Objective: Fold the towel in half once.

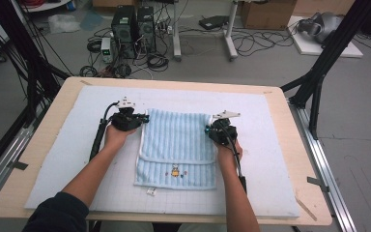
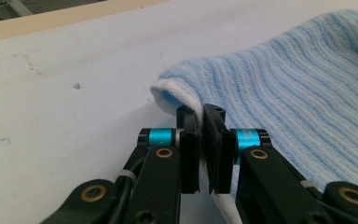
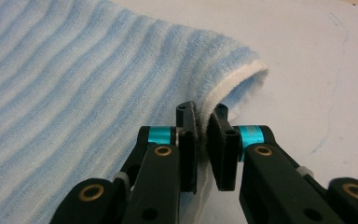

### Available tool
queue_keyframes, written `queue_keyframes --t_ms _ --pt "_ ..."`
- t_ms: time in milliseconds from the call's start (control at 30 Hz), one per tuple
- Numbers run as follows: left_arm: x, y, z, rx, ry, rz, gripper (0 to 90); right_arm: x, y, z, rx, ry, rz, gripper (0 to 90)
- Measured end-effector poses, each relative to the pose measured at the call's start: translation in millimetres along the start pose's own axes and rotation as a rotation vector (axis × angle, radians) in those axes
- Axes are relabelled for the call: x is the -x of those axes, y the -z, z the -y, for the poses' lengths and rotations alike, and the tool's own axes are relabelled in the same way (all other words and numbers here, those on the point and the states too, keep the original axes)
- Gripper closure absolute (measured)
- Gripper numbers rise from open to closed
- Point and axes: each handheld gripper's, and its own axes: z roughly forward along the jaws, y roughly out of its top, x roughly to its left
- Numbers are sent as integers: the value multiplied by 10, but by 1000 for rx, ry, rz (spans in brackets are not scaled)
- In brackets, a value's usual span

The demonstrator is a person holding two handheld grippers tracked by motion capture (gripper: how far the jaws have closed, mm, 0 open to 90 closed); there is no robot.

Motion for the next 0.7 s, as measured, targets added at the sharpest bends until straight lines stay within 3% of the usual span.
queue_keyframes --t_ms 67,200,267,300,367,700 --pt "-11 11 -2 2 16 -3 768 0 -8 3 -5 0 6 809" --pt "-21 66 -10 -2 83 -10 530 23 20 8 2 -28 16 654" --pt "-14 92 -4 1 78 -6 526 36 39 8 9 -46 13 626" --pt "15 169 24 17 71 5 523 64 114 8 30 -71 -14 566" --pt "42 214 47 23 65 13 519 59 147 12 37 -76 -17 558" --pt "293 498 250 39 22 62 486 -29 464 193 65 -23 -50 535"
